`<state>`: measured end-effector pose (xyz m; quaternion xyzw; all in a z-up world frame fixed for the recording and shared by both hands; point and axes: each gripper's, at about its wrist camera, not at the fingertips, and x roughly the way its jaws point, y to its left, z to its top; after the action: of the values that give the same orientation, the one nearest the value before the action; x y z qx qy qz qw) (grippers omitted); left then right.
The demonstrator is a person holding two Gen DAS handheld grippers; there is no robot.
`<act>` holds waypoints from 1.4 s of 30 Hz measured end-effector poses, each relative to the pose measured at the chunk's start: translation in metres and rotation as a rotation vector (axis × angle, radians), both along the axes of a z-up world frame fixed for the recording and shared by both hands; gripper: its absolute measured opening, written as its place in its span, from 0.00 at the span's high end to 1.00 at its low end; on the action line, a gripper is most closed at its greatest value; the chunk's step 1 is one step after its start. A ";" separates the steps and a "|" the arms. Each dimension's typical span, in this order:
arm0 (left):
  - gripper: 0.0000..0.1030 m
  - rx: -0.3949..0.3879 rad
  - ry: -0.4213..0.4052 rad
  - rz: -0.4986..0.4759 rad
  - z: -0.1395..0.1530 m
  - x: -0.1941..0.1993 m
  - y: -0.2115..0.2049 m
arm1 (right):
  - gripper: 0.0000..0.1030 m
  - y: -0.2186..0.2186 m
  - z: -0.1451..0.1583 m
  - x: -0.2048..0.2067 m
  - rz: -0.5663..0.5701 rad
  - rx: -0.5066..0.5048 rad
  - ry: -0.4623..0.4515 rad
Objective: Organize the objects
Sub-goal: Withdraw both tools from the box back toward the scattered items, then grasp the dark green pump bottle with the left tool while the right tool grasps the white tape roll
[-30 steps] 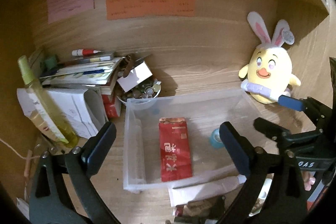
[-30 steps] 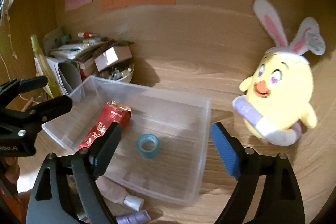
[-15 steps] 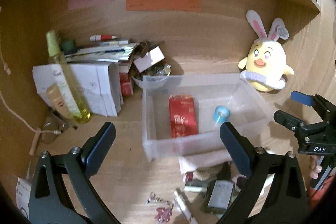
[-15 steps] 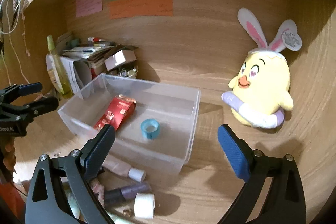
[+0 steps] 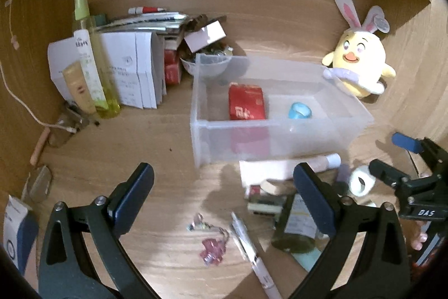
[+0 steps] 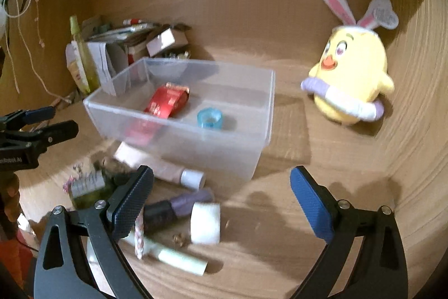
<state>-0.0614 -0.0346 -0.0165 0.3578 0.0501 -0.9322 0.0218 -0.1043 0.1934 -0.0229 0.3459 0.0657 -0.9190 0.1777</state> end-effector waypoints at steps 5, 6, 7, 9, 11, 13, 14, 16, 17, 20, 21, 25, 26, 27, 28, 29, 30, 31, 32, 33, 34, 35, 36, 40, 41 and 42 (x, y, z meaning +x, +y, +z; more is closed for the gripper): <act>0.02 0.026 -0.012 -0.039 -0.005 0.012 0.011 | 0.05 0.008 -0.016 0.005 -0.028 -0.023 -0.044; 0.02 0.031 -0.016 -0.047 -0.007 0.013 0.014 | 0.05 0.010 -0.019 0.005 -0.036 -0.033 -0.054; 0.02 0.036 -0.020 -0.058 -0.008 0.015 0.017 | 0.06 0.012 -0.021 0.006 -0.040 -0.041 -0.061; 0.02 0.038 -0.025 -0.075 -0.012 0.017 0.023 | 0.06 0.015 -0.025 0.006 -0.038 -0.057 -0.083; 0.02 0.042 -0.031 -0.089 -0.015 0.018 0.029 | 0.12 0.015 -0.029 0.008 -0.033 -0.064 -0.097; 0.02 0.046 -0.033 -0.103 -0.019 0.018 0.034 | 0.20 0.013 -0.032 0.008 -0.022 -0.060 -0.107; 0.02 0.048 -0.031 -0.110 -0.020 0.019 0.037 | 0.26 0.012 -0.033 0.008 -0.017 -0.058 -0.111; 0.07 0.050 -0.028 -0.121 -0.022 0.019 0.042 | 0.34 0.010 -0.036 0.009 -0.006 -0.058 -0.121; 0.11 0.050 -0.028 -0.130 -0.023 0.019 0.044 | 0.38 0.009 -0.037 0.008 -0.001 -0.057 -0.125; 0.24 0.054 -0.042 -0.158 -0.026 0.017 0.048 | 0.48 0.006 -0.040 0.008 0.013 -0.053 -0.133; 0.26 0.057 -0.043 -0.162 -0.027 0.017 0.049 | 0.50 0.005 -0.040 0.007 0.017 -0.052 -0.137; 0.39 0.064 -0.058 -0.182 -0.032 0.015 0.053 | 0.59 0.003 -0.041 0.006 0.025 -0.052 -0.145; 0.41 0.065 -0.063 -0.187 -0.034 0.015 0.054 | 0.62 0.003 -0.041 0.006 0.026 -0.053 -0.147; 0.44 0.066 -0.066 -0.194 -0.035 0.015 0.055 | 0.63 0.003 -0.042 0.005 0.029 -0.054 -0.151; 0.45 0.066 -0.068 -0.200 -0.036 0.014 0.056 | 0.65 0.003 -0.042 0.005 0.030 -0.054 -0.153; 0.46 0.068 -0.070 -0.204 -0.036 0.014 0.057 | 0.67 0.002 -0.042 0.005 0.031 -0.055 -0.156; 0.46 0.069 -0.072 -0.208 -0.037 0.014 0.058 | 0.67 0.002 -0.042 0.005 0.032 -0.055 -0.158; 0.48 0.067 -0.073 -0.211 -0.038 0.013 0.058 | 0.69 0.001 -0.042 0.005 0.032 -0.054 -0.158; 0.49 0.064 -0.074 -0.213 -0.038 0.013 0.059 | 0.72 0.001 -0.042 0.004 0.033 -0.055 -0.159; 0.52 0.061 -0.075 -0.216 -0.039 0.012 0.059 | 0.74 0.001 -0.042 0.004 0.033 -0.055 -0.159; 0.54 0.061 -0.075 -0.225 -0.040 0.012 0.060 | 0.78 0.001 -0.042 0.004 0.032 -0.056 -0.160; 0.54 0.066 -0.074 -0.227 -0.040 0.012 0.060 | 0.78 0.001 -0.042 0.004 0.030 -0.058 -0.161; 0.55 0.071 -0.073 -0.230 -0.041 0.011 0.060 | 0.78 0.002 -0.042 0.004 0.027 -0.061 -0.158; 0.60 0.100 -0.072 -0.246 -0.041 0.011 0.058 | 0.78 0.006 -0.040 0.005 0.011 -0.072 -0.143; 0.60 0.095 -0.070 -0.246 -0.041 0.011 0.058 | 0.78 0.007 -0.040 0.005 0.008 -0.072 -0.141; 0.60 0.090 -0.066 -0.246 -0.040 0.012 0.059 | 0.78 0.008 -0.039 0.005 0.005 -0.073 -0.138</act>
<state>-0.0494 0.0246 -0.0568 0.3921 0.0467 -0.9125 -0.1071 -0.0997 0.2010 -0.0617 0.4016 0.0206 -0.8942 0.1967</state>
